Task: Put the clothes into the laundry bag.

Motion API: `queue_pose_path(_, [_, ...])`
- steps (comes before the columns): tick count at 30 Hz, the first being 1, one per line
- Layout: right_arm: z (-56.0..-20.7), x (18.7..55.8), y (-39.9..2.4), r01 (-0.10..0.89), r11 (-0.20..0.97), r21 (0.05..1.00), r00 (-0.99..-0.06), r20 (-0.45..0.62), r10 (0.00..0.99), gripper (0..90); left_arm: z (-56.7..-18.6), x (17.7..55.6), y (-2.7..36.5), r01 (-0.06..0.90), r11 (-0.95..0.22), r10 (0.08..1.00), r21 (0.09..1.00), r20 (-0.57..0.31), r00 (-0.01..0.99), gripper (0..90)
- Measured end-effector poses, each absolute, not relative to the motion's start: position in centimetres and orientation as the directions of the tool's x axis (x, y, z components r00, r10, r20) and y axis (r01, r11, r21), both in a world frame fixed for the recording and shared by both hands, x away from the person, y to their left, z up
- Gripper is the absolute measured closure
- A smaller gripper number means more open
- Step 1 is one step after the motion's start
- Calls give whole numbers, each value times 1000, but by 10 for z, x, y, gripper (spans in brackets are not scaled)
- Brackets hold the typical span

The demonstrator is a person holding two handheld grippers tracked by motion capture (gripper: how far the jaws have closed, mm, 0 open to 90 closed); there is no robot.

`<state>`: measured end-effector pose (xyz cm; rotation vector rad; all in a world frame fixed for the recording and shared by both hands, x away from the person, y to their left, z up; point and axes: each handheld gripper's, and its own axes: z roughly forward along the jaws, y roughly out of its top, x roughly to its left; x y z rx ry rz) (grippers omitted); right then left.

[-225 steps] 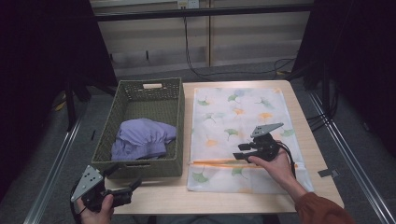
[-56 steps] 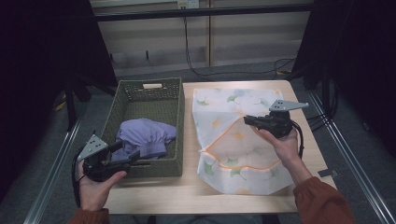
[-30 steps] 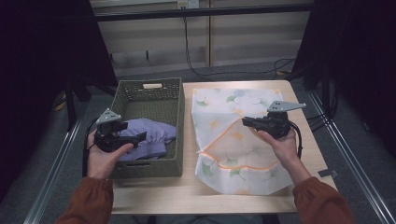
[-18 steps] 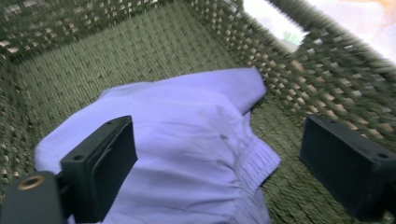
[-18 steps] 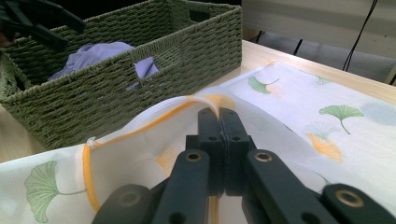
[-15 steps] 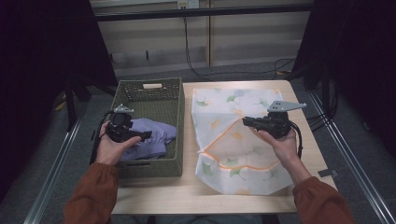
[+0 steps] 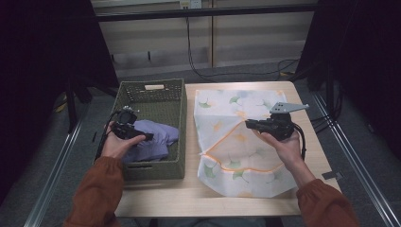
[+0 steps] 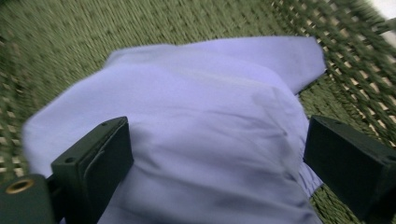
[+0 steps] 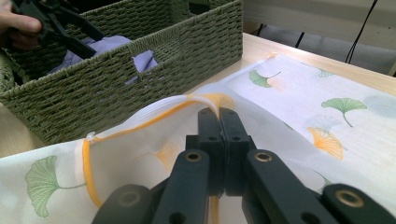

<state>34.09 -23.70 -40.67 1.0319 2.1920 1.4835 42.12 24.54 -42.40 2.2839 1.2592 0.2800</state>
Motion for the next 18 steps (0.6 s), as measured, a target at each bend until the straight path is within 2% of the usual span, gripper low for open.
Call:
queue_pose_path(6, [-407, 341, -237, 393, 212, 895, -700, 142, 700, 896, -432, 429, 246, 751, -450, 846, 484, -40, 532, 48])
queue_pose_path(9, [-407, 341, -237, 394, 213, 894, -700, 141, 700, 897, -437, 433, 248, 776, -431, 848, 461, -87, 523, 38])
queue_pose_path(16, [-408, 341, -237, 394, 215, 893, -702, 142, 698, 897, -449, 434, 239, 780, -484, 833, 396, -64, 550, 24])
queue_pose_path(18, [-408, 342, -236, 394, 218, 893, -704, 141, 696, 897, -453, 433, 234, 765, -531, 816, 365, -22, 577, 23])
